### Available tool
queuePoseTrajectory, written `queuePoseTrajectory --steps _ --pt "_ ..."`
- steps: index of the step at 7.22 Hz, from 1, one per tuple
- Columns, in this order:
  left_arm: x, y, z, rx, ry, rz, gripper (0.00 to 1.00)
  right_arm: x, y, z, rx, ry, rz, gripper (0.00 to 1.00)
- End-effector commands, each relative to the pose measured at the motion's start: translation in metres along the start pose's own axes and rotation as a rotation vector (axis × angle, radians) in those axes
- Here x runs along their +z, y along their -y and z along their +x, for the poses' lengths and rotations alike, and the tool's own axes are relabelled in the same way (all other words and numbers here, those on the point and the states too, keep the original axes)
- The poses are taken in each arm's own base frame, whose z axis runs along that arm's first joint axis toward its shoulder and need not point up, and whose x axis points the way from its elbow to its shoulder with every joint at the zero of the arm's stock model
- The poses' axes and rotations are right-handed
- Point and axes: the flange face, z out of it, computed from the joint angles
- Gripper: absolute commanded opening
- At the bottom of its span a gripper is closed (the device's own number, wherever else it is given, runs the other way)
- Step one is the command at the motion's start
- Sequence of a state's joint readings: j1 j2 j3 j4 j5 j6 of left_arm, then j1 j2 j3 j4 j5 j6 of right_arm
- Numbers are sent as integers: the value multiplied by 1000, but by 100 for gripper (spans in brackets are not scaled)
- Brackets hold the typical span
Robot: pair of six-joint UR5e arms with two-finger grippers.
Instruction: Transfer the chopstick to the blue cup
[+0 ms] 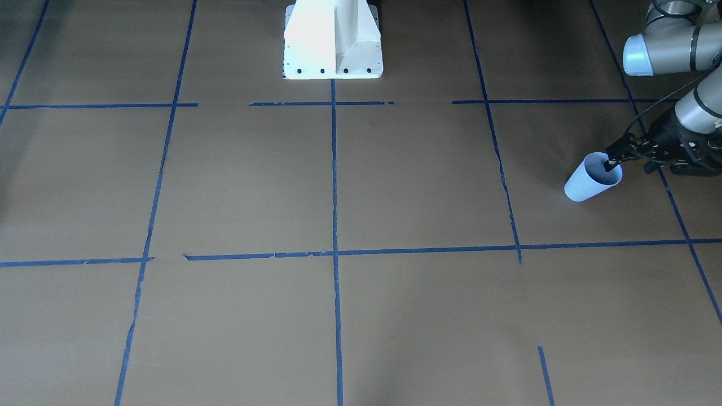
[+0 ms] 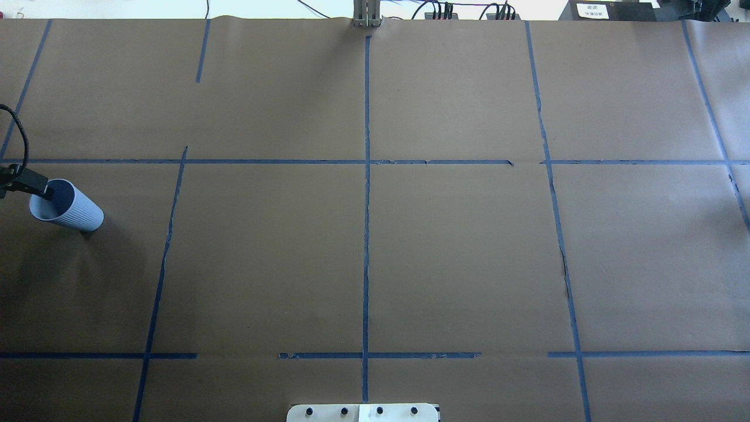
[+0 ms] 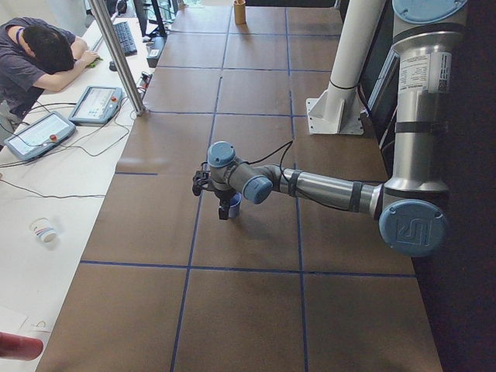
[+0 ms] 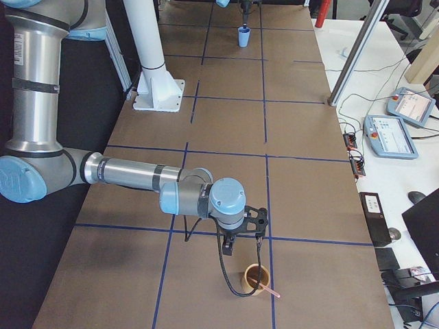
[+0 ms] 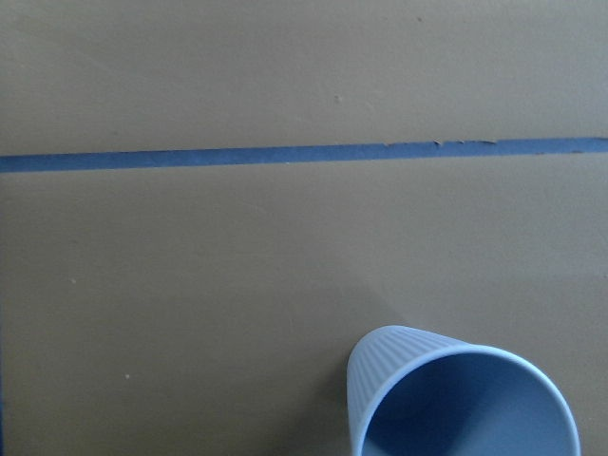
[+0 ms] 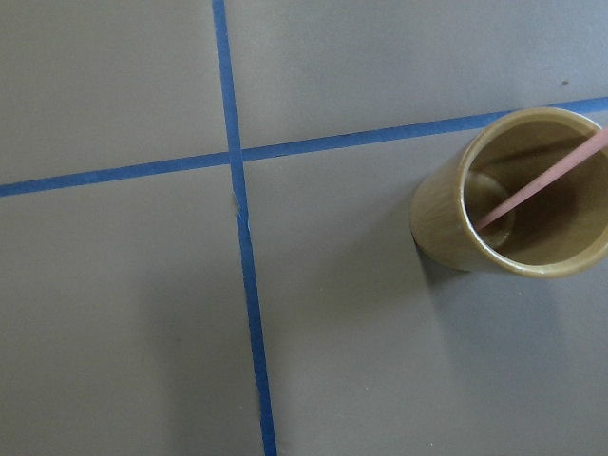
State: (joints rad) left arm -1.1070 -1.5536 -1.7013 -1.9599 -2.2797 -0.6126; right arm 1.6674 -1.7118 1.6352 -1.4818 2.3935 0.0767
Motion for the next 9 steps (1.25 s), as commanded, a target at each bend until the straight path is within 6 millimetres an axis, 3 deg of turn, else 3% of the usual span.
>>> queuePoseTrajectory --steps 1,2,4,6,7,8,9 --pt "11 3 3 3 8 -15 98 0 0 -1 -1 1 1 100" --pt "19 -1 9 12 11 -31 91 0 -1 0 0 1 0 100" --pt "28 -4 10 14 13 -49 61 -1 0 -1 -2 3 2 100" --pt "27 -5 11 12 5 -55 11 -5 -1 -4 -5 3 10 100" --pt "24 -5 14 11 3 -55 2 -7 0 -5 -7 5 13 100" --pt "18 -4 15 11 -2 -49 0 -10 0 -8 -12 7 21 100" --pt "2 -6 30 -5 -26 -75 0 -13 -1 -11 -17 6 25 100"
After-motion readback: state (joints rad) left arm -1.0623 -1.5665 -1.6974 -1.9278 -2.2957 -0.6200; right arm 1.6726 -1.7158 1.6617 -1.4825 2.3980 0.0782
